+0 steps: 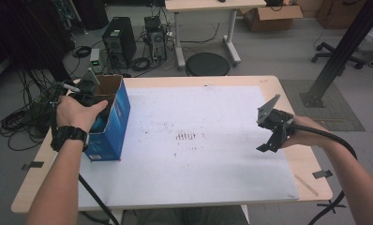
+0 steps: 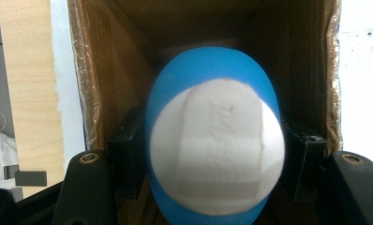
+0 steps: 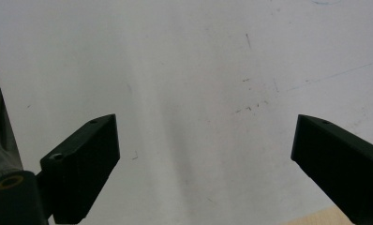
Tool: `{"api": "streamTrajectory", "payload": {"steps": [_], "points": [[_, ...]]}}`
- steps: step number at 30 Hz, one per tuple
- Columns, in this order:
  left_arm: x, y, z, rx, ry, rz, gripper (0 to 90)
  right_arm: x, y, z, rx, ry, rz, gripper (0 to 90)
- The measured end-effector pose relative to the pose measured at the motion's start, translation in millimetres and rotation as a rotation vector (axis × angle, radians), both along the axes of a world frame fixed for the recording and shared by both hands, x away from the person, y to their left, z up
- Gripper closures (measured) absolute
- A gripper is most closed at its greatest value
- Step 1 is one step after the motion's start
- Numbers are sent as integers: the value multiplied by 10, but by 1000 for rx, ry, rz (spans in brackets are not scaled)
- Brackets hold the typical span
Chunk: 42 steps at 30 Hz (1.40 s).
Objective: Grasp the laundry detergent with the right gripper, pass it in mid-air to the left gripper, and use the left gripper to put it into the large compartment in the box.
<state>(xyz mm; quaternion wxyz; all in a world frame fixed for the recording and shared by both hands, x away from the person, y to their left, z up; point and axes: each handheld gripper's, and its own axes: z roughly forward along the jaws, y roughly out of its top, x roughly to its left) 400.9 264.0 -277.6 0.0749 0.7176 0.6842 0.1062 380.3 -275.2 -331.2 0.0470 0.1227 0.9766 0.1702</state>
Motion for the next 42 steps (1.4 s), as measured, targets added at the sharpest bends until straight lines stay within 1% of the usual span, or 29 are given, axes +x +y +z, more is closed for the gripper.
{"api": "streamTrajectory", "payload": {"steps": [6, 9, 12, 14, 19, 22, 25, 27, 32, 33, 35, 39, 42], "points": [[-3, 0, -7, 0, -3, -5, 378, -15, 3, -14, 0, 4, -2, 78], [-3, -8, -8, -1, 2, -6, 376, -18, 0, -13, -2, 4, -2, 78], [-2, -21, -7, -13, 3, -10, 374, -23, -2, -8, -2, 3, -1, 78], [-3, -28, -4, -9, 6, -14, 371, -27, -4, -3, -2, 2, -2, 78], [-28, -9, 18, -10, 4, -5, 325, -34, -10, -1, -5, 4, -3, 80], [-43, -8, 50, -13, 1, -9, 317, -32, -9, 5, -3, 5, -3, 80], [-61, -14, 119, -22, -3, -14, 300, -25, 15, 20, -6, 6, 1, 80], [-71, -21, 168, -16, -4, -18, 297, -26, 21, 26, -6, 4, 3, 80], [-108, -47, 343, -11, -25, -43, 277, -36, 58, 71, -2, 1, 13, 80], [-123, -61, 389, -8, -37, -47, 274, -38, 61, 74, 0, 1, 13, 80], [-145, -83, 455, 1, -46, -58, 275, -46, 67, 84, 2, -1, 13, 80], [-186, -181, 581, 6, -68, -104, 250, -52, 81, 82, -3, 2, 17, 80], [-199, -290, 647, -2, -85, -150, 230, -47, 93, 89, -2, 3, 20, 80]]}}
